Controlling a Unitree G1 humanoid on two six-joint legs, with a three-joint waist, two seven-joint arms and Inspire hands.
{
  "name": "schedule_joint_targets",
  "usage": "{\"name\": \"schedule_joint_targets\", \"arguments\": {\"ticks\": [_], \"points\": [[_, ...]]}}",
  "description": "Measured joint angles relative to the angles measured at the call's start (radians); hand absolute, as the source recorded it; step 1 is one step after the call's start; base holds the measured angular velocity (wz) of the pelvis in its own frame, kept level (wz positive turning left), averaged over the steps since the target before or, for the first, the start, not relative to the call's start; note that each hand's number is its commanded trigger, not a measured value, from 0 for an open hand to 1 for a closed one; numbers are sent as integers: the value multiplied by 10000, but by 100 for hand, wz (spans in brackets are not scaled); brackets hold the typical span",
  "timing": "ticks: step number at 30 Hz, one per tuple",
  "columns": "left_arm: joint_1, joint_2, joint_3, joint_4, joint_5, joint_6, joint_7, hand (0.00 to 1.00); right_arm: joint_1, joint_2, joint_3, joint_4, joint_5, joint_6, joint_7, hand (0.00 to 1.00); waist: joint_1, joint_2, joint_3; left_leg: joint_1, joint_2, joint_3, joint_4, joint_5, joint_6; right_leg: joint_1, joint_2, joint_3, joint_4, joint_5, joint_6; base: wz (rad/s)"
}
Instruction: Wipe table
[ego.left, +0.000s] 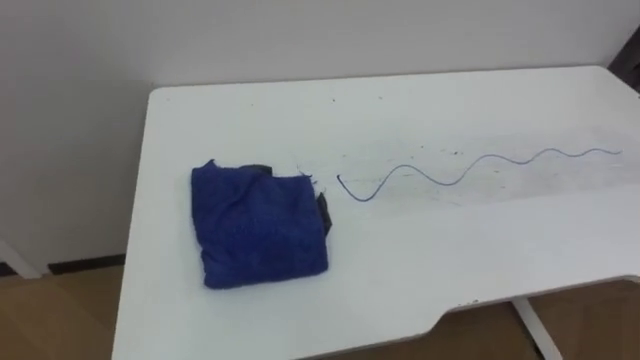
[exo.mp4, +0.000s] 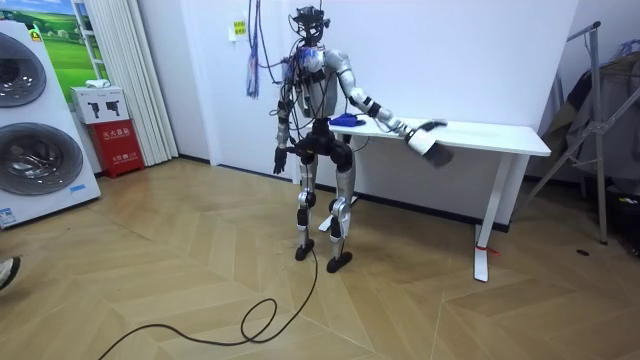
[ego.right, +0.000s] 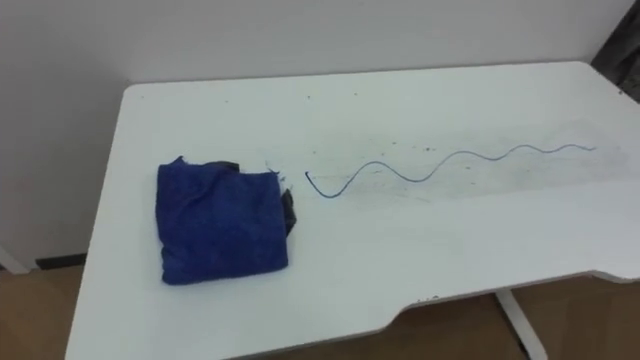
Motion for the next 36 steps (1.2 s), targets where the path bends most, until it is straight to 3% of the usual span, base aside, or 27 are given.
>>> {"name": "schedule_joint_targets", "arguments": {"ticks": [5, 10, 14, 17, 21, 24, 29, 34, 36], "points": [[-212, -46, -678, -325, -3, -118, 271, 0, -241, 87, 1543, -4074, -3470, -275, -741, 0, 394, 228, 28, 6, 9, -67, -9, 12, -15, -19, 15, -33, 50, -1, 1, -3], [-273, -59, -1373, -386, 9, -207, 367, 0, -459, 153, 2881, -6022, -5790, -476, -853, 0, 1020, 206, 72, -9, 10, -136, 2, 12, -16, 13, 7, -129, 43, -1, 1, 3], [-181, -82, -1896, -344, 13, -211, 309, 0, -1162, 195, 4046, -6366, -7737, -588, -670, 0, 1412, 195, 92, -32, -6, -239, 2, 13, -16, 22, -16, -223, 41, -1, 1, 5], [-176, -61, -2008, -344, -12, -218, 221, 0, -1586, 193, 4785, -6601, -8348, -707, -621, 0, 1684, 187, 86, -28, -7, -399, 4, 19, -21, 47, -11, -327, 53, -2, 3, 13], [-168, -66, -2313, -329, -14, -210, 106, 0, -1778, 195, 5832, -6908, -9242, -744, -364, 0, 2008, 188, 87, -106, -9, -608, 5, 27, -25, 46, -23, -614, 52, -2, 3, 13], [-291, -38, -2394, -379, 8, -204, -86, 0, -1785, 204, 6511, -6921, -9827, -761, 98, 0, 2193, 88, 43, -297, -40, -895, 12, 82, -19, 26, -59, -900, 52, -2, 3, 27], [-452, 1, -2392, -380, 40, -231, -349, 0, -1817, 201, 7708, -6908, -11034, -767, 1128, 0, 2708, 86, 105, -261, -64, -1143, -13, 102, -35, 179, -61, -1161, -165, -2, 2, 11], [-506, 0, -2488, -389, 27, -269, -480, 0, -1815, 217, 8695, -6744, -11434, -746, 1930, 0, 2767, 113, 198, -237, -116, -1439, -28, 102, -35, 424, -77, -1414, -304, -2, 2, 16], [-529, -11, -2607, -391, 40, -268, -570, 0, -1816, 224, 8856, -6612, -11907, -726, 2158, 0, 2784, 113, 198, -279, -135, -1516, -27, 102, -35, 382, -88, -1429, -316, -2, 3, 17]]}}
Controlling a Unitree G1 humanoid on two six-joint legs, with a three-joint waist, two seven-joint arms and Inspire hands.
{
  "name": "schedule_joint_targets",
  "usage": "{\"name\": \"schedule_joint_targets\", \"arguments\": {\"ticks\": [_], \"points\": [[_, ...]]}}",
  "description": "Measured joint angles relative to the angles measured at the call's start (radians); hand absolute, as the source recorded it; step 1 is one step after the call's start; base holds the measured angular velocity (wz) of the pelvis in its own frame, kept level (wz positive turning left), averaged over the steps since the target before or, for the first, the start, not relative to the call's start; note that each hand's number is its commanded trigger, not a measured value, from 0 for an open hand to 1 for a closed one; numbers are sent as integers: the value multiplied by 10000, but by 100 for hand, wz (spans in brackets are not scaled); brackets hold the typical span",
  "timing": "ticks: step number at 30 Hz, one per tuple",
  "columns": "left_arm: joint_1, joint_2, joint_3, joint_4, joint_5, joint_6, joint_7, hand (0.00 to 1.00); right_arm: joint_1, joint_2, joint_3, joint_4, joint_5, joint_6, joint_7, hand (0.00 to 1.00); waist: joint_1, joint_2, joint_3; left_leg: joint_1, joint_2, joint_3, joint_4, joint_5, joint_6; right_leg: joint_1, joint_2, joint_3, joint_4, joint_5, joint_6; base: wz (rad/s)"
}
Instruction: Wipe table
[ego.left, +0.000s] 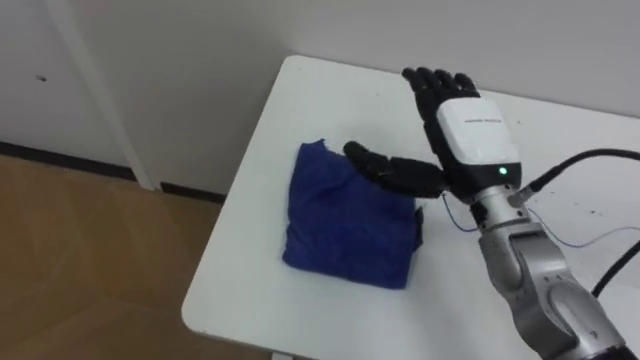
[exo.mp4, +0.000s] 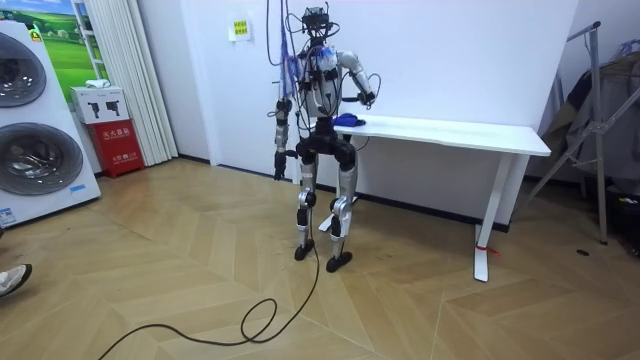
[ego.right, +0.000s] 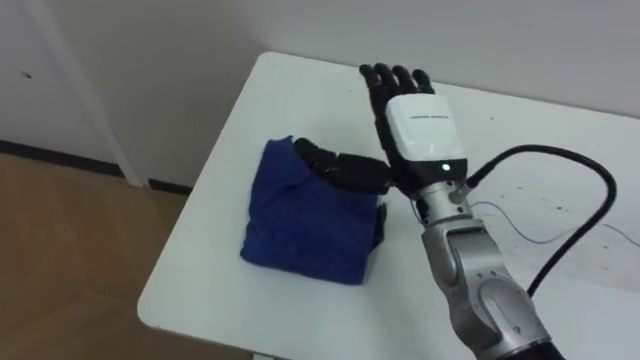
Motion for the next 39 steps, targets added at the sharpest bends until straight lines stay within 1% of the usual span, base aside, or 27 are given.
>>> {"name": "schedule_joint_targets", "arguments": {"ticks": [3, 5, 6, 8, 10, 13, 14, 16, 20, 21, 22, 23, 24, 26, 28, 29, 30, 33, 38, 39], "points": [[-10, -5, -17, -68, 195, 8, -35, 0, 3, 161, 383, 308, -332, 120, 104, 0, 96, -14, -10, -15, -6, -30, 1, 0, 0, -9, -6, -44, -10, 0, 0, 3], [-33, 5, -105, -255, 220, 11, -41, 0, 39, 180, 779, 412, -352, 262, 295, 0, 145, -11, -14, -63, -31, -47, 4, 0, 0, 25, -25, -214, -115, 0, 0, 0], [-63, 7, -129, -270, 248, 10, -46, 0, 76, 174, 887, 412, -393, 284, 344, 0, 159, -33, -31, -83, -41, -58, 7, 0, 0, 30, -30, -240, -150, 0, 0, 5], [-186, 16, -171, -402, 378, 10, -128, 0, 372, 183, 1127, 520, -598, 289, 666, 0, 247, -26, -29, -85, -40, -70, 7, 0, 0, 35, -30, -232, -146, 0, 0, 4], [-147, 16, -171, -609, 386, -4, -159, 0, 573, 186, 1274, 525, -730, 288, 1016, 0, 276, -25, -29, -97, -41, -71, 4, 0, 0, 28, -32, -232, -144, 0, 0, -2], [-113, 15, -168, -665, 466, -2, -171, 0, 826, 187, 1304, 608, -785, 310, 1387, 0, 240, -9, -34, -100, -48, -79, -4, 0, 0, 81, -38, -230, -145, 0, 0, 1], [-98, 15, -164, -652, 471, -3, -168, 0, 993, 191, 1304, 729, -780, 311, 1420, 0, 245, 40, -45, -64, -53, -105, -4, 0, 0, 130, -41, -230, -146, 0, 0, 6], [-80, 14, -167, -563, 472, 5, -155, 0, 1056, 308, 1284, 986, -775, 292, 1360, 0, 202, 72, -89, -31, -61, -159, -3, 0, 0, 177, -45, -236, -147, 0, 0, 7], [-22, 10, -183, -568, 472, 19, -149, 0, 1084, 395, 1258, 1436, -767, 272, 1085, 0, 188, 135, -104, 97, -68, -175, -17, 0, 0, 321, -54, -278, -160, 0, 0, 3], [-2, 10, -188, -569, 472, 20, -147, 0, 1134, 422, 1235, 1466, -767, 273, 1046, 0, 188, 139, -119, 109, -75, -181, -18, 0, 0, 357, -61, -284, -164, -1, 2, 6], [13, 9, -188, -576, 472, 20, -100, 0, 1203, 540, 1198, 1641, -771, 272, 906, 13, 176, 150, -143, 127, -79, -186, -16, 0, 0, 368, -66, -311, -162, -2, 3, 5], [67, 9, -209, -558, 472, 22, -34, 0, 1247, 709, 1105, 1869, -755, 235, 703, 100, 151, 156, -144, 168, -82, -194, -15, 0, 0, 395, -71, -339, -158, -4, 6, 5], [92, 9, -238, -550, 469, 21, 15, 0, 1276, 779, 1060, 1969, -739, 216, 607, 100, 146, 156, -143, 175, -84, -202, -14, 0, 0, 409, -74, -358, -155, -4, 6, 3], [158, 11, -338, -434, 473, 23, 105, 0, 1377, 1062, 893, 2547, -743, 65, 153, 100, 103, 170, -140, 248, -99, -200, 1, 0, 1, 525, -91, -350, -154, -8, 13, 0], [232, 12, -461, -423, 459, 25, 144, 0, 1431, 1123, 859, 2543, -743, 57, -69, 100, 33, 176, -144, 254, -106, -218, 1, 0, 1, 532, -102, -342, -148, -13, 20, 0], [296, 11, -497, -419, 446, 28, 143, 0, 1439, 1163, 810, 2478, -744, -13, -191, 100, -55, 177, -144, 254, -108, -212, -54, 0, 2, 524, -103, -331, -145, -12, 20, 0], [318, 11, -499, -412, 443, 31, 141, 0, 1461, 1171, 792, 2433, -743, -73, -269, 100, -75, 178, -145, 265, -107, -210, -77, 0, 2, 520, -102, -324, -144, -12, 20, -4], [314, 10, -498, -358, 448, 42, 115, 0, 1633, 1186, 806, 1994, -723, -425, -511, 100, -145, 188, -151, 263, -107, -159, -108, 23, 40, 515, -93, -287, -144, -12, 20, -5], [303, -32, -561, -379, 563, 54, 147, 0, 2036, 1211, 884, 1652, -294, -883, -1046, 100, -326, 263, -203, 238, -132, -156, -67, 37, 49, 519, -112, -328, -144, -12, 20, 1], [295, -32, -561, -387, 591, 54, 156, 0, 2077, 1211, 886, 1632, -272, -899, -1106, 100, -329, 271, -210, 234, -138, -156, -63, 37, 50, 526, -117, -329, -140, -12, 20, 0]]}}
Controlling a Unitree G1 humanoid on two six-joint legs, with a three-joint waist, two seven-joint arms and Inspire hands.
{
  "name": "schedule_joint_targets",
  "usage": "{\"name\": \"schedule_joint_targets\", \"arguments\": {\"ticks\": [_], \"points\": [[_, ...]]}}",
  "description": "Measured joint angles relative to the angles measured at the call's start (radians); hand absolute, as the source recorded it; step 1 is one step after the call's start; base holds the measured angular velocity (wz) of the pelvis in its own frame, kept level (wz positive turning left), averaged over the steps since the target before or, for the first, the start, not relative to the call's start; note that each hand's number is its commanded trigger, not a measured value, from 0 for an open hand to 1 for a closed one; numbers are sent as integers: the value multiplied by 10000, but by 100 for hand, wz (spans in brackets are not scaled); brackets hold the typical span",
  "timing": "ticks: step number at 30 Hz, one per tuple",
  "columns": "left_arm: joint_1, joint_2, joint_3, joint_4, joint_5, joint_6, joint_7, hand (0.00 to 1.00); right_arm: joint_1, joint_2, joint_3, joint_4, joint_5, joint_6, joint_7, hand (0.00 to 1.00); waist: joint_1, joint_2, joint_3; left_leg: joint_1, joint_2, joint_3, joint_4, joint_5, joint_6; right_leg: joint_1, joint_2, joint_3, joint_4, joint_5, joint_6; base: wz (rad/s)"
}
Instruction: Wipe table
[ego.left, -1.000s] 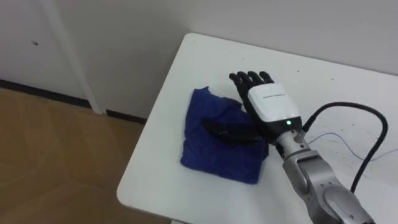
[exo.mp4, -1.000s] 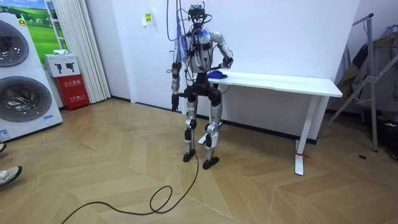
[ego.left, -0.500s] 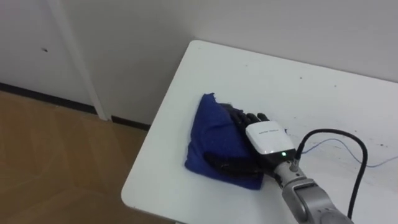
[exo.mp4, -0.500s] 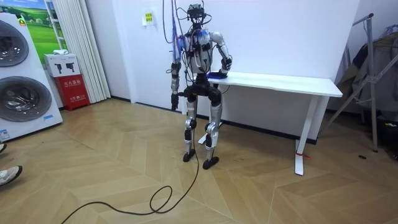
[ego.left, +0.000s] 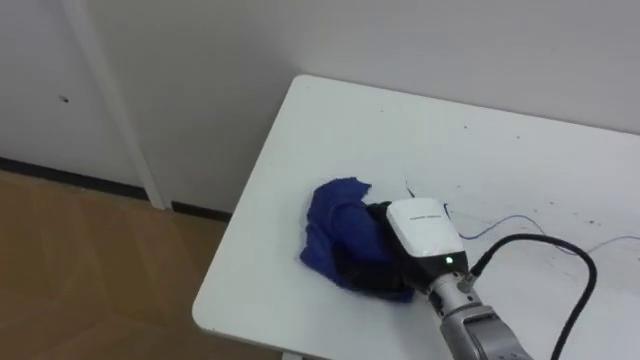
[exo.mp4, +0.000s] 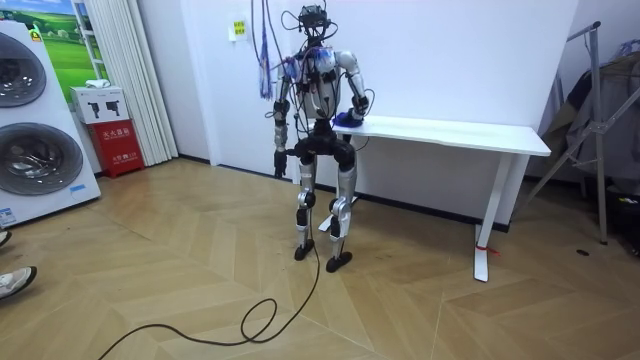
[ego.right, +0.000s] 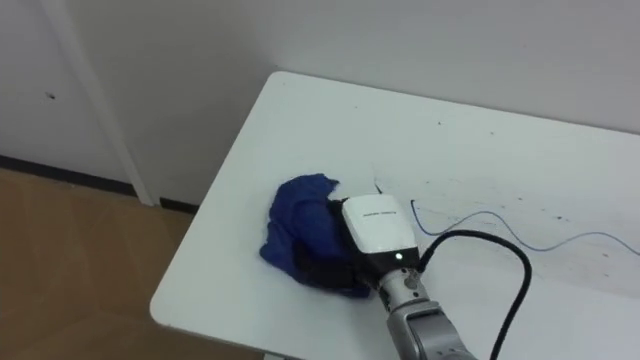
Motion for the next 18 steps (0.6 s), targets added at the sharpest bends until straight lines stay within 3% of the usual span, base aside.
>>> {"name": "schedule_joint_targets", "arguments": {"ticks": [10, 15, 18], "points": [[-19, -21, 93, -157, 190, 74, 197, 0, -47, -2, -78, 186, 268, 15, -147, 100, 13, 11, -24, 16, -72, -19, -4, 24, 42, 47, -64, -31, 4, 11, 19, 0], [11, -63, -142, -167, 137, 225, 292, 0, -422, 0, -61, 289, 1630, 97, 569, 100, 10, 43, -2, 43, -70, -132, 24, 25, 43, 133, -60, -98, -7, 10, 20, 4], [16, -142, 35, -178, 171, 307, 223, 0, -1225, -27, -251, 718, 2261, 132, 1467, 100, -2, 69, 35, 29, -58, -94, 79, 25, 43, 126, -62, -91, 13, 10, 20, 0]]}}
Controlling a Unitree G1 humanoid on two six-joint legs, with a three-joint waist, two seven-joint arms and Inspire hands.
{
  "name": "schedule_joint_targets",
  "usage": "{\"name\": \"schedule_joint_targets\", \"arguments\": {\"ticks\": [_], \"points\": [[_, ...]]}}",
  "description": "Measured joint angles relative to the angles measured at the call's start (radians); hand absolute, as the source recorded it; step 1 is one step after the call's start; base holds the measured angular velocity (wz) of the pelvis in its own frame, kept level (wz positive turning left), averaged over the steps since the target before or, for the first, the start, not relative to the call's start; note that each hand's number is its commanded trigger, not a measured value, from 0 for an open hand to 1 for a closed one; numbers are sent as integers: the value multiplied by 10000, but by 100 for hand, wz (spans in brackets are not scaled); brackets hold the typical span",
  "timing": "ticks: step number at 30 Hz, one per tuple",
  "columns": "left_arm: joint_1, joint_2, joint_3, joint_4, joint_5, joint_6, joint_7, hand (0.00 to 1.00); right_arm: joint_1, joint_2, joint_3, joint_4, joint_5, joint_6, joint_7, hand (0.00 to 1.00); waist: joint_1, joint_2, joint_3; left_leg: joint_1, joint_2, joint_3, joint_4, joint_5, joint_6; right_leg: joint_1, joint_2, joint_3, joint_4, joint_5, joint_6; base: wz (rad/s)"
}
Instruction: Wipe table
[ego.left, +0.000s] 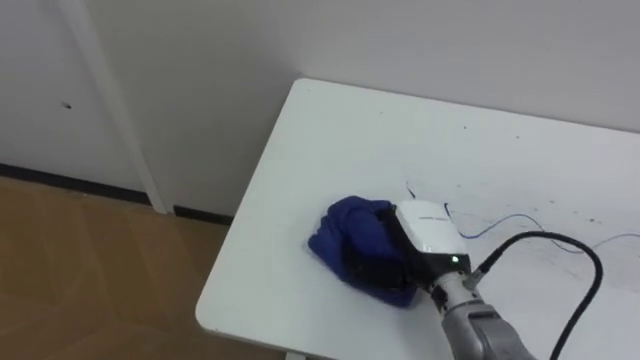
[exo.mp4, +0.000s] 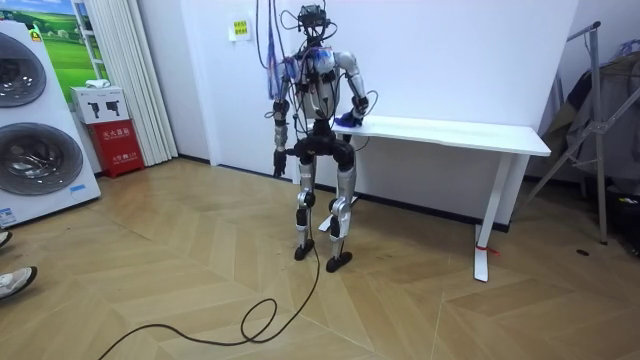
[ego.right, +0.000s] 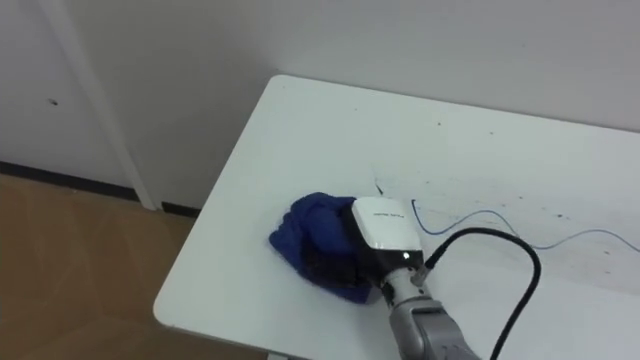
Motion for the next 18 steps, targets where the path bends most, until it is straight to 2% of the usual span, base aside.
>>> {"name": "schedule_joint_targets", "arguments": {"ticks": [2, 4, 6, 8, 10, 13, 14, 16, 18], "points": [[53, -40, 253, -77, -8, -3, -73, 0, -466, -59, -374, 555, 434, -36, 319, 100, 21, -25, 47, -1, -7, 9, -3, 12, 20, 0, -5, 24, 8, 0, 0, 0], [280, -32, 745, -179, -14, 42, -149, 0, -1113, -244, -1209, 1650, 903, -61, 403, 100, 23, -101, 100, -28, -25, -76, 1, 21, 35, -2, -26, -35, -5, 0, 0, 9], [556, 24, 1044, -362, -17, 52, -171, 0, -1435, -734, -2049, 2726, 1376, -157, 361, 100, -47, -180, 74, -88, -80, -198, 0, 46, 76, -49, -66, -162, -13, 1, 2, 29], [797, 247, 1407, -340, -12, 46, -279, 0, -1425, -1439, -3154, 4310, 2195, -302, -66, 100, -42, -251, 28, -110, -118, -319, 32, 67, 109, -51, -105, -349, 3, 4, 6, 29], [1016, 375, 1773, -331, -18, 48, -345, 0, -1388, -1792, -3962, 5316, 2631, -363, -468, 100, -82, -264, 6, -215, -147, -342, 75, 68, 111, -63, -132, -367, 3, 4, 6, 17], [1149, 640, 2486, -199, 65, 28, -351, 0, -998, -2429, -5070, 6465, 3111, -559, -804, 100, -279, -332, -121, -318, -221, -508, 127, 74, 120, -84, -202, -517, 6, 4, 7, 27], [1217, 783, 2533, -217, 89, 27, -331, 0, -917, -2528, -5483, 6932, 3218, -566, -916, 100, -309, -377, -160, -319, -214, -509, 131, 76, 123, -81, -214, -565, 9, 4, 8, 11], [1312, 888, 2569, -231, 96, -27, -339, 0, -689, -2649, -6021, 7382, 3221, -580, -1118, 100, -394, -419, -193, -303, -206, -504, 139, 76, 123, -65, -222, -566, 8, 4, 9, 0], [1434, 909, 2568, -228, 95, -105, -349, 0, -519, -2767, -6383, 7679, 3219, -581, -1164, 100, -589, -439, -181, -183, -209, -499, 128, 75, 123, 70, -242, -494, -20, 5, 12, 4]]}}
